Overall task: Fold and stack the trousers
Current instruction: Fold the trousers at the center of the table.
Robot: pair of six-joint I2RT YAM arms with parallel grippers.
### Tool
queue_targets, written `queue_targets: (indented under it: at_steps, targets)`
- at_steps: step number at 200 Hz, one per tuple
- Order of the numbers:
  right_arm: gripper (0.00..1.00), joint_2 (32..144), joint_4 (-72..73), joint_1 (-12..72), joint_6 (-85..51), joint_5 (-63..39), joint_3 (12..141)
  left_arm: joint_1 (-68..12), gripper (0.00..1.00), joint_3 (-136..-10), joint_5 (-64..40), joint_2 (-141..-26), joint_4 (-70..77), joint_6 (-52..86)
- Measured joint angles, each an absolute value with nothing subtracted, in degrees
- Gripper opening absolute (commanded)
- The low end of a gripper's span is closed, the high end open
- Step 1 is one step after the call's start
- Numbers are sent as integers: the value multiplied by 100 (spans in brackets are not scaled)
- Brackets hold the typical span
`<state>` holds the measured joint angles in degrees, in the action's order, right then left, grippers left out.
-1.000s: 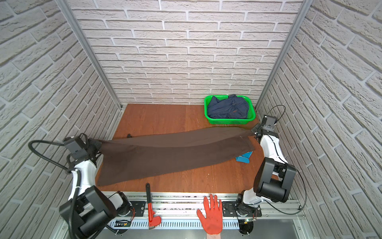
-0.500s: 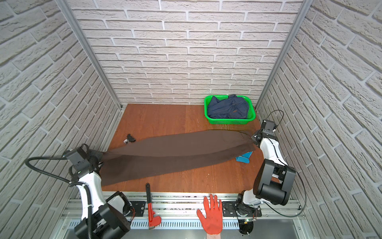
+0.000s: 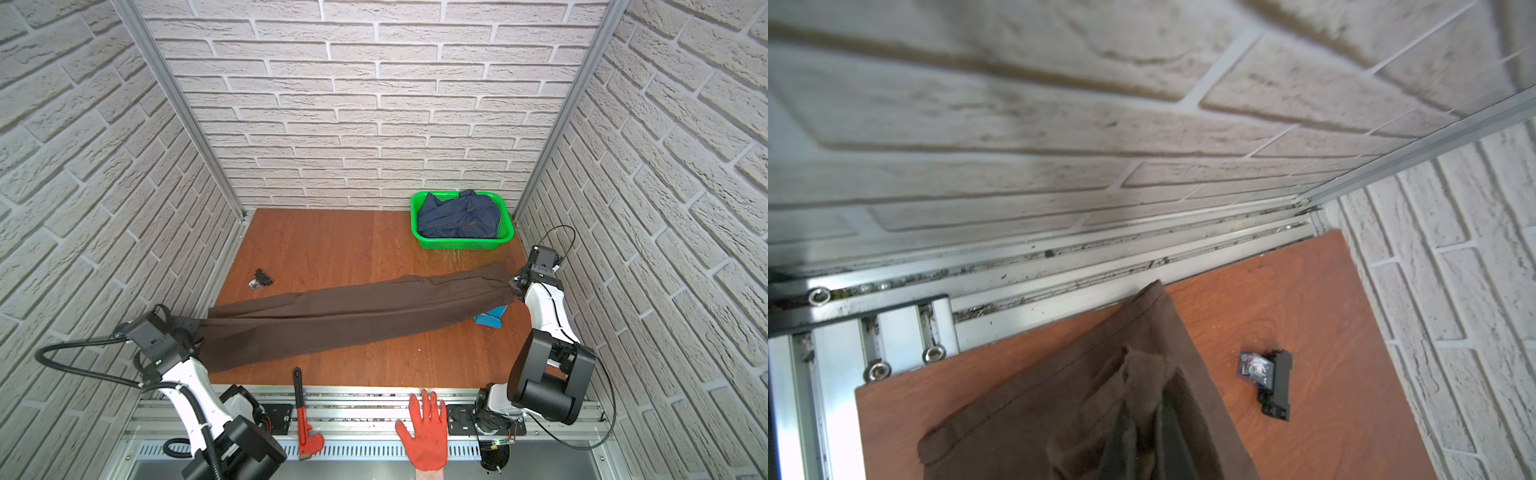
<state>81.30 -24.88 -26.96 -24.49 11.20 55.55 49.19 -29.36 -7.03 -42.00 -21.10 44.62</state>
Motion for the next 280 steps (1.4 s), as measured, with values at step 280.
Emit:
queue_targets:
  at_steps: [280]
  targets:
    - [6, 10156, -2126, -1763, -2163, 600, 7846, 4469, 0, -3514, -862, -5011, -1426, 4851]
